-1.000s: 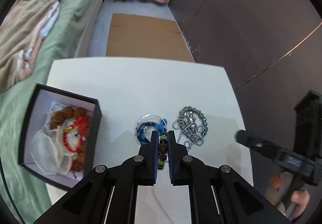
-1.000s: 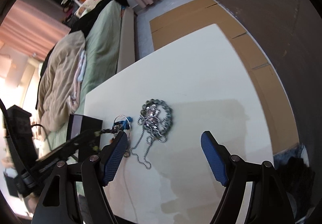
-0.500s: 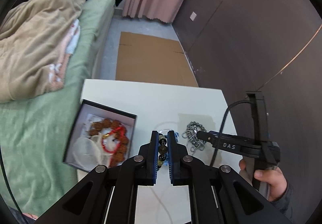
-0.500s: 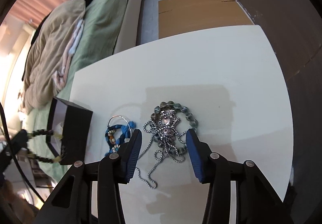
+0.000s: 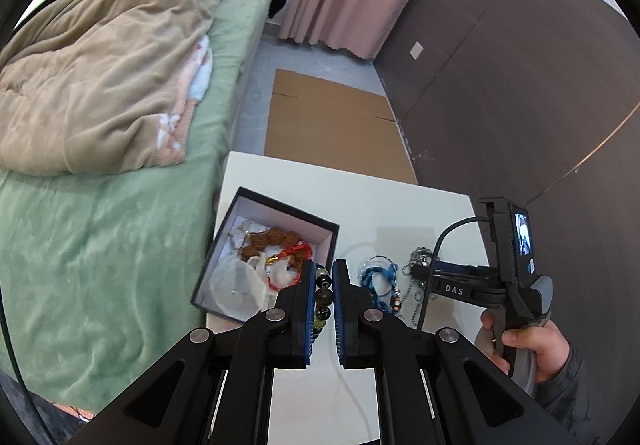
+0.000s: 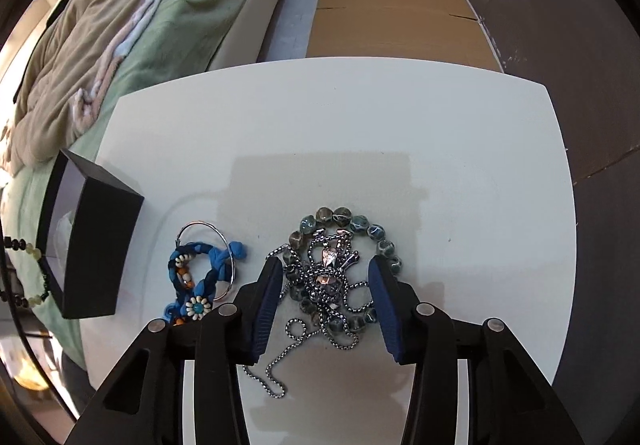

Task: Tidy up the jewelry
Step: 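Carry the dark bracelet to the box with the left tool while the right tool lifts the silver chain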

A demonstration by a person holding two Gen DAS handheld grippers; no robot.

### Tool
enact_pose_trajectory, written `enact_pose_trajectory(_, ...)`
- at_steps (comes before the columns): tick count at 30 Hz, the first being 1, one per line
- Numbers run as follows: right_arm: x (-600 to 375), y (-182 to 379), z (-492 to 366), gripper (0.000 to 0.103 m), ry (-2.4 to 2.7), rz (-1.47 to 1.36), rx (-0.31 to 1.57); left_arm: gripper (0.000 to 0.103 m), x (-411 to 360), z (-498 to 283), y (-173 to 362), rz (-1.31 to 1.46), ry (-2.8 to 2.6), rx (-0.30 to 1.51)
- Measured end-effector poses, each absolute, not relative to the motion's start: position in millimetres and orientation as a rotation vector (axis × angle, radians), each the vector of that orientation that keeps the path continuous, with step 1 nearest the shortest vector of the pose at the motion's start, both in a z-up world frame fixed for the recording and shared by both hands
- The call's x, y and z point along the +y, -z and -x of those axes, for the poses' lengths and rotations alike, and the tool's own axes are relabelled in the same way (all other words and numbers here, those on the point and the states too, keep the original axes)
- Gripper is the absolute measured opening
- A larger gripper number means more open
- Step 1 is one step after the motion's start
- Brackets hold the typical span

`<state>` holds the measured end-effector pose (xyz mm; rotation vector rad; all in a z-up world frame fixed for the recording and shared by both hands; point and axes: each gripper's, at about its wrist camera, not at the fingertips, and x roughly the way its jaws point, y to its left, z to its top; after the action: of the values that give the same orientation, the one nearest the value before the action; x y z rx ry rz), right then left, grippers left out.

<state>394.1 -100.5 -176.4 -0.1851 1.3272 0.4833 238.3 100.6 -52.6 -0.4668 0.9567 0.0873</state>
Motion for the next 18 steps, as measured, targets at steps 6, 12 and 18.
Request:
enact_pose_trajectory(6,-94,176,-391,0.044,-0.487,0.255,1.298,0.008,99,-233,51,0.465,-0.087,0.952)
enact_pose_trajectory(12,-104,174,-393,0.024,-0.523,0.21,1.313,0.008,96,-229,48,0.461,-0.081,0.946)
enact_pose_trajectory(18,-120,164,-390,0.018,-0.565,0.102,1.316,0.008,96,-229,43,0.457,-0.076,0.935)
